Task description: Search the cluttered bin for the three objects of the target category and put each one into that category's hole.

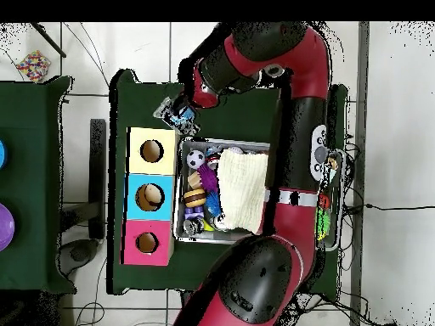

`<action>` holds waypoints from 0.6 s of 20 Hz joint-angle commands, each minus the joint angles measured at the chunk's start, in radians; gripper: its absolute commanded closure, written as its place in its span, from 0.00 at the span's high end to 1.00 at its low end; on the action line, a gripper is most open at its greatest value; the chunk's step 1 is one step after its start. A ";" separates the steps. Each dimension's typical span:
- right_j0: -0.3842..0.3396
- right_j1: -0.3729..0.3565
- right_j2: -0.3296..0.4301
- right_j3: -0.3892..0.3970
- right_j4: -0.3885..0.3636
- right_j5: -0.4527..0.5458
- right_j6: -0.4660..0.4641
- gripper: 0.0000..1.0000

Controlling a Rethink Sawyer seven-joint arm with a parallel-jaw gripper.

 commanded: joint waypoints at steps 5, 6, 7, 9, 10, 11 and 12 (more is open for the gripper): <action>-0.069 0.064 0.130 0.005 0.084 0.121 0.343 0.00; -0.075 0.075 0.135 0.015 0.116 0.100 0.355 0.00; -0.079 0.084 0.138 0.026 0.148 0.082 0.369 0.00; -0.084 0.094 0.132 0.046 0.205 0.051 0.389 0.00; -0.085 0.095 0.122 0.056 0.227 0.036 0.392 0.00; -0.085 0.096 0.112 0.066 0.247 0.024 0.395 0.00; -0.084 0.094 0.096 0.079 0.274 0.007 0.398 0.00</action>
